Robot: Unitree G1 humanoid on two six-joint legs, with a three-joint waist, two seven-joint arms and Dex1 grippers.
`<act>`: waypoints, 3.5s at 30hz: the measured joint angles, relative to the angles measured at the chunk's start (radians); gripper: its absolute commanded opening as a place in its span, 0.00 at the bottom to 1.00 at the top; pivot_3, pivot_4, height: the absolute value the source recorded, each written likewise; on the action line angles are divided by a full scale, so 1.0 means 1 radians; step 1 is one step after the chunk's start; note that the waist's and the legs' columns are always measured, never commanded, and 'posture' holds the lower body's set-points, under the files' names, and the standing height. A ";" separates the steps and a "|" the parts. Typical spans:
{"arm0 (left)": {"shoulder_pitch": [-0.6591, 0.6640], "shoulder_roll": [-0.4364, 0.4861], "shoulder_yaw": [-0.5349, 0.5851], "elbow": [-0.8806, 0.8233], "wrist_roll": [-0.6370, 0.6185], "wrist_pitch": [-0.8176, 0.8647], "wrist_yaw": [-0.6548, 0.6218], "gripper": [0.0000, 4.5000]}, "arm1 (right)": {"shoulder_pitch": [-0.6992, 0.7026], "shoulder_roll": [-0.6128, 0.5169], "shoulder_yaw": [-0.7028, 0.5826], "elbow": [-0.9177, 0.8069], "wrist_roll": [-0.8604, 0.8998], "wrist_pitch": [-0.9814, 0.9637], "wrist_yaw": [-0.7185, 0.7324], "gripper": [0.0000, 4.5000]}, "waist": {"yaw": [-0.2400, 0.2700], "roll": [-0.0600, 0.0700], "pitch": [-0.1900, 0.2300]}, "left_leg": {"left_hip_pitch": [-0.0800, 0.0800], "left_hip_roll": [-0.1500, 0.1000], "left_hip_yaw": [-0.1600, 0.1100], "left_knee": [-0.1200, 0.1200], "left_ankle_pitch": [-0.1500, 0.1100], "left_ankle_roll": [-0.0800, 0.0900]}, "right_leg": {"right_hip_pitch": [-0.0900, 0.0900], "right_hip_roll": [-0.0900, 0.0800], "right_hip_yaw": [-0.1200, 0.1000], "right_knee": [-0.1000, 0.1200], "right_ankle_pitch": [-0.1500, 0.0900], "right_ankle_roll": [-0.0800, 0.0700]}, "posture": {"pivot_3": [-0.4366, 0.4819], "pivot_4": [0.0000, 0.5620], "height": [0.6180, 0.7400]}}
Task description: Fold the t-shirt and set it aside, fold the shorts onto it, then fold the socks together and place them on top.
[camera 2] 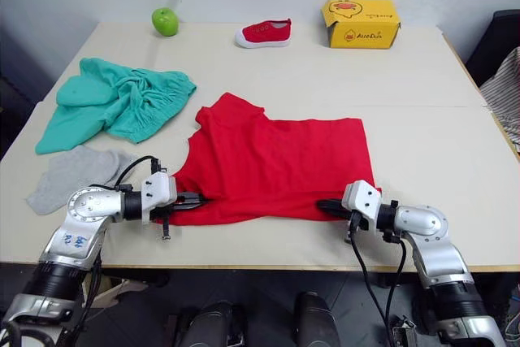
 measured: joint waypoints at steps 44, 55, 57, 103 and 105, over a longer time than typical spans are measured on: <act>0.459 0.043 0.253 -0.289 0.025 0.102 0.358 0.00 | 0.184 -0.051 -0.276 0.211 0.063 -0.120 -0.285 0.00 | -0.016 0.003 -0.021 | 0.004 0.001 -0.001 -0.003 -0.004 0.003 | 0.003 -0.004 0.001 -0.004 0.002 0.000 | 0.48 0.27 1.00; 0.507 0.166 0.394 -0.326 -0.197 0.085 0.106 0.40 | 0.301 -0.190 -0.327 0.019 0.182 -0.074 -0.006 0.35 | -0.015 0.004 -0.021 | 0.003 0.002 -0.001 -0.005 -0.005 0.002 | 0.003 -0.003 0.001 -0.006 0.001 0.000 | 0.48 0.27 1.00; 0.512 0.175 0.391 -0.351 -0.191 0.059 0.084 0.54 | 0.306 -0.191 -0.302 -0.020 0.166 -0.102 0.024 0.50 | -0.015 0.004 -0.021 | 0.003 0.002 0.000 -0.005 -0.005 0.002 | 0.003 -0.003 0.001 -0.007 0.001 0.000 | 0.48 0.27 1.00; 0.798 0.237 0.329 -0.339 0.158 -0.437 0.242 0.00 | 0.557 -0.373 -0.132 -0.280 0.022 -0.207 -0.030 0.00 | -0.014 0.005 -0.021 | 0.005 0.003 0.001 -0.015 -0.007 0.006 | 0.002 -0.004 0.001 -0.013 0.001 -0.001 | 0.48 0.27 1.00; 0.817 0.235 0.336 -0.347 0.154 -0.434 0.244 0.00 | 0.572 -0.370 -0.136 -0.293 0.016 -0.202 -0.038 0.00 | -0.014 0.004 -0.022 | 0.005 0.003 0.001 -0.015 -0.007 0.006 | 0.001 -0.003 0.000 -0.013 0.000 -0.002 | 0.48 0.27 1.00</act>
